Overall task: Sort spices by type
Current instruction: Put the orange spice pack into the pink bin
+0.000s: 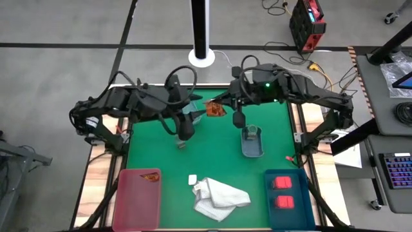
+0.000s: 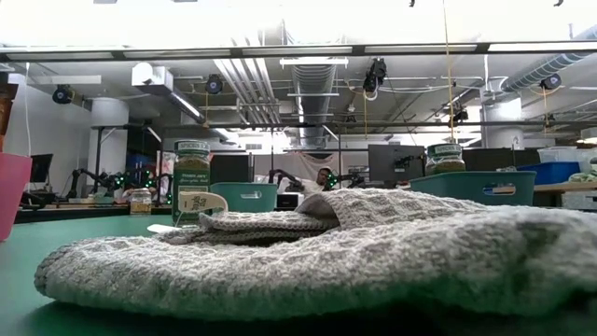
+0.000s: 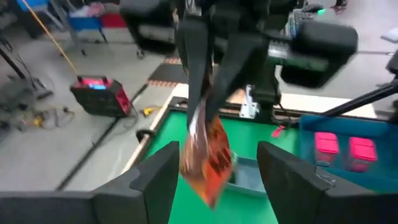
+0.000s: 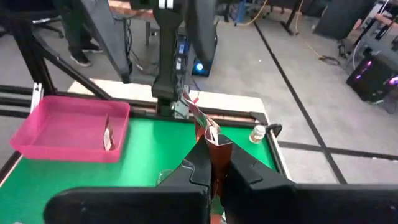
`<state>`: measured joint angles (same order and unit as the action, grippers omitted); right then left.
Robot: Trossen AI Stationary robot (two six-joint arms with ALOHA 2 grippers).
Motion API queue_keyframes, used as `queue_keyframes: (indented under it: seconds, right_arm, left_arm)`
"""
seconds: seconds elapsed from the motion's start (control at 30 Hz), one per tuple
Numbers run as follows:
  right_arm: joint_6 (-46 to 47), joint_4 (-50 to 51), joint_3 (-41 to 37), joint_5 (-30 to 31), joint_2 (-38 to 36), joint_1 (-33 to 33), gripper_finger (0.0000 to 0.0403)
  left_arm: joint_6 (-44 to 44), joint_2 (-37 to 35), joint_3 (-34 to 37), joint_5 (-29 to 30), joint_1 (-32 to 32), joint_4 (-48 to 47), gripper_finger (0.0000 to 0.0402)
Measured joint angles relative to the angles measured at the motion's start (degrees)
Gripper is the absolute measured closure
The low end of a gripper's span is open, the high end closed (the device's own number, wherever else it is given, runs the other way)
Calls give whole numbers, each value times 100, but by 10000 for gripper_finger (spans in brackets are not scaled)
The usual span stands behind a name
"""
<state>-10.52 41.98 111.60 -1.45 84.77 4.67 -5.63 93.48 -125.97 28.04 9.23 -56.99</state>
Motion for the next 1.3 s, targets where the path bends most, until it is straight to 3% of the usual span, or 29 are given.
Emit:
queue_keyframes:
  seconds: [0.37,0.47,0.6,0.8,0.97,1.3]
  right_arm:
    - [2,-70,13,-1,92,0,394]
    - [4,-70,30,-11,92,0,394]
    - [7,-70,34,-22,92,0,394]
    - [243,-91,34,-66,92,0,387]
    - [509,-47,42,-155,28,4,341]
    - [1240,597,43,-366,-302,222,204]
  left_arm:
    - [717,347,9,18,-334,16,211]
    - [837,359,13,80,-336,-11,260]
    - [924,329,11,117,-340,-89,375]
    - [835,266,11,128,-334,-112,400]
    - [680,141,13,201,-334,-258,401]
    - [446,41,12,219,-189,-238,401]
